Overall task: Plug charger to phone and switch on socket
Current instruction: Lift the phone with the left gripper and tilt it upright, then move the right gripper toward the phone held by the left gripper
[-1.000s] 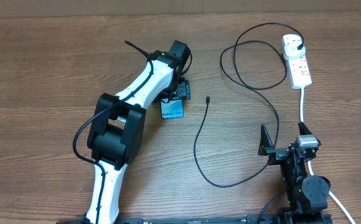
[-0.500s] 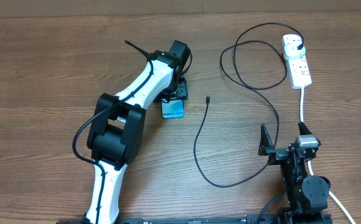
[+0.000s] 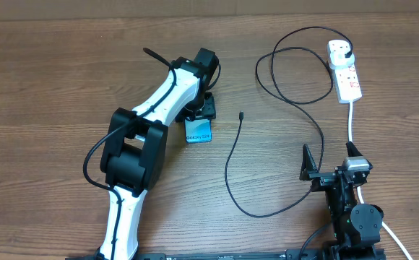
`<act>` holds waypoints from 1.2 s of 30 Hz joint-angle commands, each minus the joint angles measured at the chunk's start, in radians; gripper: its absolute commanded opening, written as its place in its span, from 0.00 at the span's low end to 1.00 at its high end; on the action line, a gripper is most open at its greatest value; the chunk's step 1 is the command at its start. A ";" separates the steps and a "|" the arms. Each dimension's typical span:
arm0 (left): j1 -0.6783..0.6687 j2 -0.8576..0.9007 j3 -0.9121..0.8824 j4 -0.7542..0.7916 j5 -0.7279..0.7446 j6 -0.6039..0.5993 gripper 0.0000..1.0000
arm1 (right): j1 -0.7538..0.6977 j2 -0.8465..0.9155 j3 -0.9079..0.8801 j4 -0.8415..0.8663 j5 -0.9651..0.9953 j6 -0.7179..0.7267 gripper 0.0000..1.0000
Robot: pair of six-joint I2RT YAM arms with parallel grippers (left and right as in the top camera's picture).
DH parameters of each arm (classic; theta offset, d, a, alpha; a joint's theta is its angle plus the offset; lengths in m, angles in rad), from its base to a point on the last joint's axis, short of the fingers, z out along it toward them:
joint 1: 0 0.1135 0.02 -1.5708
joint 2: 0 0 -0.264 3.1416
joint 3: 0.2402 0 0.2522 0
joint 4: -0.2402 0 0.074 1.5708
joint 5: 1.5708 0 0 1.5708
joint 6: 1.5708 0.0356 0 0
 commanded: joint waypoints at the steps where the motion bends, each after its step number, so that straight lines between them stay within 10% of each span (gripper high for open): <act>1: 0.008 0.005 0.076 -0.048 0.100 0.012 0.65 | 0.005 -0.011 -0.010 0.006 -0.001 0.003 1.00; 27: 0.227 0.005 0.206 -0.194 1.312 -0.045 0.61 | 0.005 -0.011 -0.010 0.006 -0.001 0.003 1.00; 36: 0.306 0.005 0.206 -0.187 1.503 -0.161 0.61 | 0.005 -0.011 -0.010 0.006 -0.001 0.003 1.00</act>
